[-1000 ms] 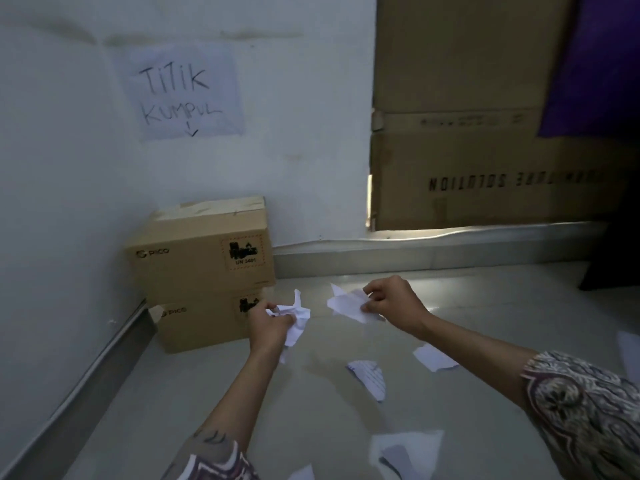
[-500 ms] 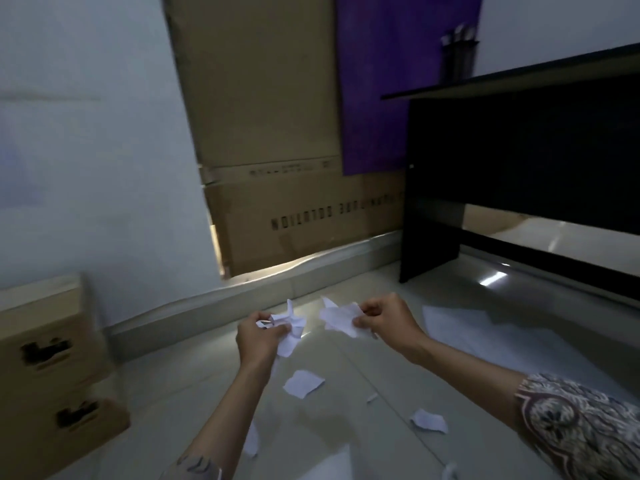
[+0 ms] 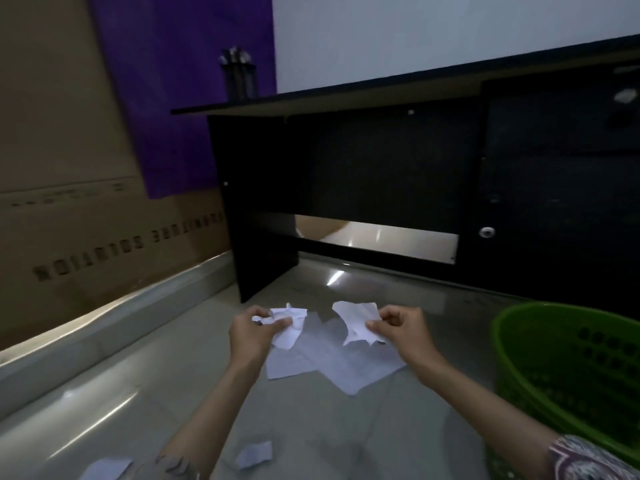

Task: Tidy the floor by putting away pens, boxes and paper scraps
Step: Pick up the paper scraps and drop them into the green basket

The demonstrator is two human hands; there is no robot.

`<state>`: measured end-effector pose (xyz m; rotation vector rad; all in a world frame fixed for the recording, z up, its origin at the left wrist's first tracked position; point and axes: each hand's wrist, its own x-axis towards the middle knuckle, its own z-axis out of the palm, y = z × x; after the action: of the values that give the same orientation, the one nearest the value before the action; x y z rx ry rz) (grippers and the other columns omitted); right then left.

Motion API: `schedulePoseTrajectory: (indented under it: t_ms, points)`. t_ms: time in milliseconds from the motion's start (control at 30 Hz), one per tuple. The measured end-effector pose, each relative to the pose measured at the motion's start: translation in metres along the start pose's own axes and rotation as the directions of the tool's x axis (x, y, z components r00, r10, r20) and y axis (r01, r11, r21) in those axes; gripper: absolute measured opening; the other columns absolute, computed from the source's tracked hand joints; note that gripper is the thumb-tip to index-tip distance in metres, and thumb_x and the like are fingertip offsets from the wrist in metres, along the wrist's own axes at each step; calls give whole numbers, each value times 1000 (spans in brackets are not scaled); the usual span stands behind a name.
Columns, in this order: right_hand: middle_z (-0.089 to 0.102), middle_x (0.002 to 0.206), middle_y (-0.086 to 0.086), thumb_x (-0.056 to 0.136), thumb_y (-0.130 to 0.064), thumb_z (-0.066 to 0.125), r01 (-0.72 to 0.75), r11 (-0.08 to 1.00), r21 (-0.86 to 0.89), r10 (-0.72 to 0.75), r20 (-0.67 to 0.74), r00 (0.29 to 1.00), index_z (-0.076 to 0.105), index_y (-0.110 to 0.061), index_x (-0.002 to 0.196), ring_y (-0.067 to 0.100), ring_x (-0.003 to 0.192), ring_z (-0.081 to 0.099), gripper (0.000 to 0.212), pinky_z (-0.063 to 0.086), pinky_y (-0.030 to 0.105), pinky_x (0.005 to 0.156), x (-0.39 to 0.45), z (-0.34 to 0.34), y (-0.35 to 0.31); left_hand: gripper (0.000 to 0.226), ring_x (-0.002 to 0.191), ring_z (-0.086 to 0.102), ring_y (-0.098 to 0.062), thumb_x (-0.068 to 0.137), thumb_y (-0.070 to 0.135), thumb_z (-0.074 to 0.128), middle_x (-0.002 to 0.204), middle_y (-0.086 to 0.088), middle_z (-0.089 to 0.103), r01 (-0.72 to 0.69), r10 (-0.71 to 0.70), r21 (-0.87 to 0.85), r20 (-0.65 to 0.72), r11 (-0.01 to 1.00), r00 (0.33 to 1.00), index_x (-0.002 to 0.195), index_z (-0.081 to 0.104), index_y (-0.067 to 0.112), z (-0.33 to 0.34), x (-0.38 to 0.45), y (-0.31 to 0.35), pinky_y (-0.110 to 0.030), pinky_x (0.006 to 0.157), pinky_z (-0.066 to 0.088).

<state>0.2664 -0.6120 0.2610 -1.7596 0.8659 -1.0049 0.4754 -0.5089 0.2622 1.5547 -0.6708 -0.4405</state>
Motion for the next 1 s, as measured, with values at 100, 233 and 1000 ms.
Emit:
schedulePoseTrajectory:
  t_ms: [100,233,1000]
  points:
    - [58,61,14,77,-1,69,-5,1000,-19,4,-78,997,62,11,68,12,54,49,17,37,16,49,-4,-59,12,26,66,54,-24,66,2,79,68,-11,56,-45,47,-18,128,999,991,62,54,7,71,-11,15,-33,60,41]
    - [66,63,17,79,-5,69,46,993,-110,-65,-180,982,66,-3,65,22,55,58,14,44,26,57,-19,-132,18,28,65,52,-21,65,6,81,64,-8,53,-72,79,-37,246,997,966,61,53,10,159,-37,34,-30,60,41]
    - [65,72,2,82,-21,68,-287,880,-378,166,-321,933,67,-13,71,14,74,60,14,46,29,67,-71,-312,68,34,84,60,-18,86,25,63,100,-11,62,16,-95,128,637,992,765,112,52,7,336,-129,68,-30,66,50]
